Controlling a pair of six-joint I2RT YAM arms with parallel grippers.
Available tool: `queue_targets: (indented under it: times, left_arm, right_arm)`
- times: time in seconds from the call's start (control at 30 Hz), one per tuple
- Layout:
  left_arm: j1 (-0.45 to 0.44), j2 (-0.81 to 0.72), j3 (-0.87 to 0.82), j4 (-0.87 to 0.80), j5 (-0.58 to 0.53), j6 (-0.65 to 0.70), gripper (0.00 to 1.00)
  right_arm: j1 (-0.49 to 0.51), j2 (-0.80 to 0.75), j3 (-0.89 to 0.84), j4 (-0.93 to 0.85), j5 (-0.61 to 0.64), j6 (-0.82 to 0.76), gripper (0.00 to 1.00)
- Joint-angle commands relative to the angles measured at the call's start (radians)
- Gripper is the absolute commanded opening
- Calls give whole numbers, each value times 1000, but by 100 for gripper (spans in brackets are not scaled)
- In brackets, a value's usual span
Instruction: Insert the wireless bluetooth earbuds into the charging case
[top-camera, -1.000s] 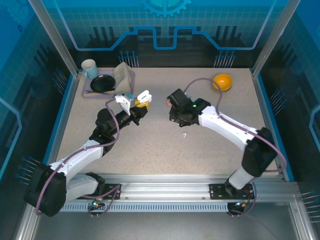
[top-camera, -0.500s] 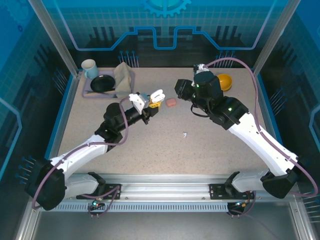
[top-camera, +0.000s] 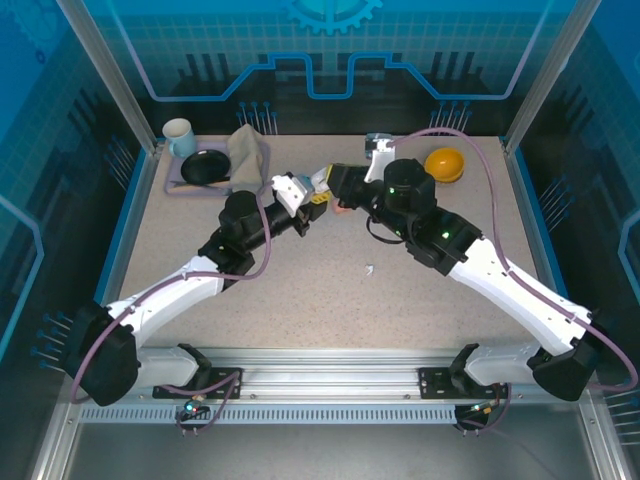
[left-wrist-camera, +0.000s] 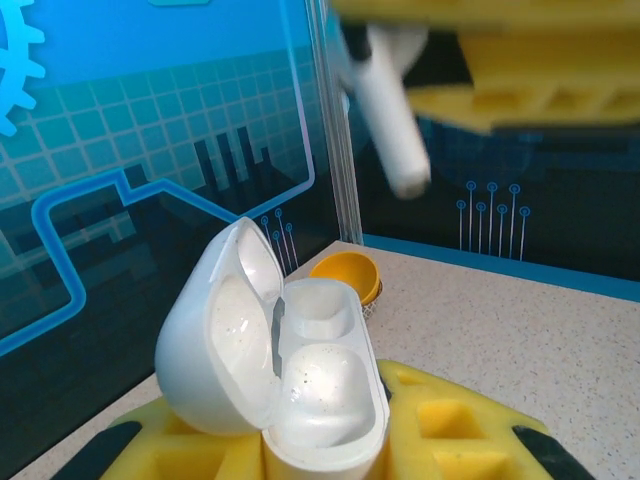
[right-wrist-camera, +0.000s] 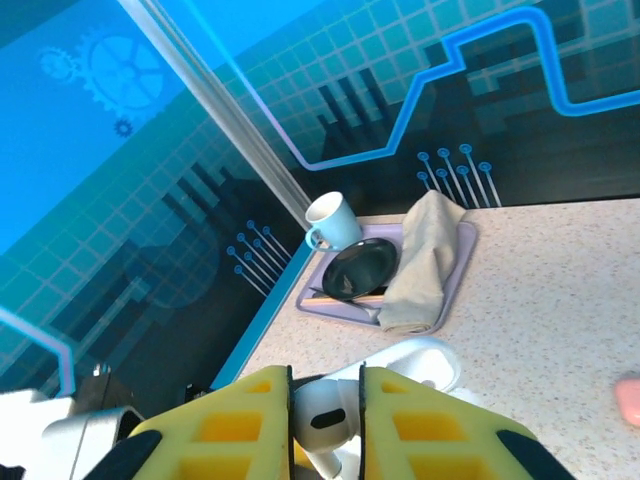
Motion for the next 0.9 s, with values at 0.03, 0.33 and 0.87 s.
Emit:
queue_targets:
  times: [0.03,0.33,0.87]
  left_arm:
    - [-10,12,51,-8,-12,-14,0]
    - [-9,28,70,-3,-21,-100,0]
    - [-8,3,75,-1,-10,-154,0]
  right_arm:
    - [24,-27,-42,133,-7,-20,19]
    - [44,-27,-115,245,40,-11,19]
    - [45,6,-153,303,79,14,19]
